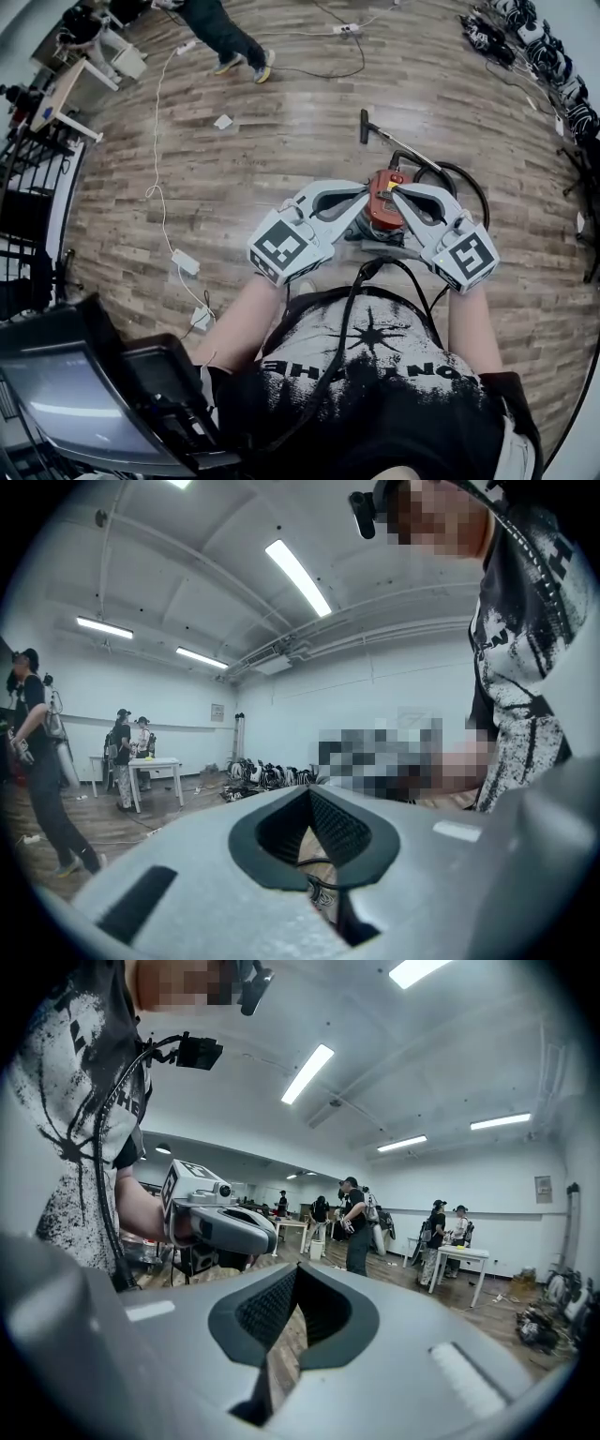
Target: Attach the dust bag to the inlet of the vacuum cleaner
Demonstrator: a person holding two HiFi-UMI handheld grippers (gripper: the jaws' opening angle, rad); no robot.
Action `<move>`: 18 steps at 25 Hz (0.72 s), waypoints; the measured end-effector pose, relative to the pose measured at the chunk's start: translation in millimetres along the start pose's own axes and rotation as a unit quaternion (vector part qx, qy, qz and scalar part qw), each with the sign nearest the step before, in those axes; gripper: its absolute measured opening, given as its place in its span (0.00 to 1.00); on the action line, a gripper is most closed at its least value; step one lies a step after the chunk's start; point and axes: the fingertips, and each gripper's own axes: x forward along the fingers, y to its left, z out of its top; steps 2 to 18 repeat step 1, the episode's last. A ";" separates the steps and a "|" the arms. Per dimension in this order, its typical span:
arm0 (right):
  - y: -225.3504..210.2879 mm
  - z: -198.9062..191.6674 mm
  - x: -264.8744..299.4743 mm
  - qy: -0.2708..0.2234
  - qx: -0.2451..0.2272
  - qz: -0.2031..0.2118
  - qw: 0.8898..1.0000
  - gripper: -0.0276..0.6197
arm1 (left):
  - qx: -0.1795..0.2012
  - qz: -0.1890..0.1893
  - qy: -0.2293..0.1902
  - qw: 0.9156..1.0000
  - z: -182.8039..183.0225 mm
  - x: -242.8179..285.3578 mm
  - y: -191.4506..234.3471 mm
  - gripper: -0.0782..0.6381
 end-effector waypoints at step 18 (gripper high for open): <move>-0.4 -1.9 -1.1 0.003 0.003 0.000 1.000 0.05 | -0.001 -0.001 0.001 1.000 -1.2 1.2 -0.5 0.11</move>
